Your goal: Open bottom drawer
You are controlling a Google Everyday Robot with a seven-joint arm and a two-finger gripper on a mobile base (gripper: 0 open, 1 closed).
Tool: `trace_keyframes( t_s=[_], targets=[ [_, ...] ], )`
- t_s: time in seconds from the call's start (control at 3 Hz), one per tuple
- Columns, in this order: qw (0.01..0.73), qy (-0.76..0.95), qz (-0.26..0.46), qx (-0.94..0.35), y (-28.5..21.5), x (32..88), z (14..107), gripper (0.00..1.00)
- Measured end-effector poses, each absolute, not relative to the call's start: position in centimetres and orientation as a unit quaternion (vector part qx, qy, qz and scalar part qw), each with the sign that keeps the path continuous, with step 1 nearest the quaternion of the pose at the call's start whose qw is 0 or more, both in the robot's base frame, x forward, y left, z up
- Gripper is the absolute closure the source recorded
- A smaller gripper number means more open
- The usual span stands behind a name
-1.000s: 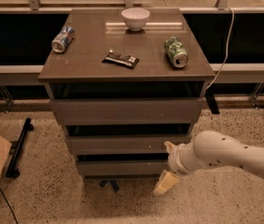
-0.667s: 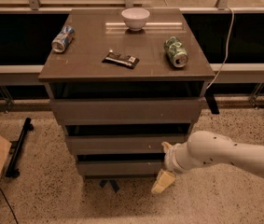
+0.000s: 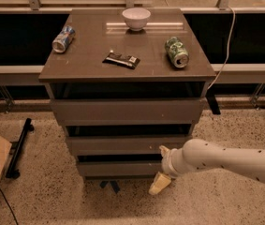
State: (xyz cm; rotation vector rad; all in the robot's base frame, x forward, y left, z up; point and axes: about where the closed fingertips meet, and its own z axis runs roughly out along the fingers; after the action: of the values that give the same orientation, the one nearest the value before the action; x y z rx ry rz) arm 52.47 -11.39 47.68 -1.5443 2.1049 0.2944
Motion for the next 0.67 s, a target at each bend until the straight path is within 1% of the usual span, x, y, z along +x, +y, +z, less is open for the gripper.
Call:
trace_keyframes(
  t_s=[0.67],
  targets=[
    [0.285,0.771,0.131,-0.554,-12.4,54.2,43.2,0.0]
  ],
)
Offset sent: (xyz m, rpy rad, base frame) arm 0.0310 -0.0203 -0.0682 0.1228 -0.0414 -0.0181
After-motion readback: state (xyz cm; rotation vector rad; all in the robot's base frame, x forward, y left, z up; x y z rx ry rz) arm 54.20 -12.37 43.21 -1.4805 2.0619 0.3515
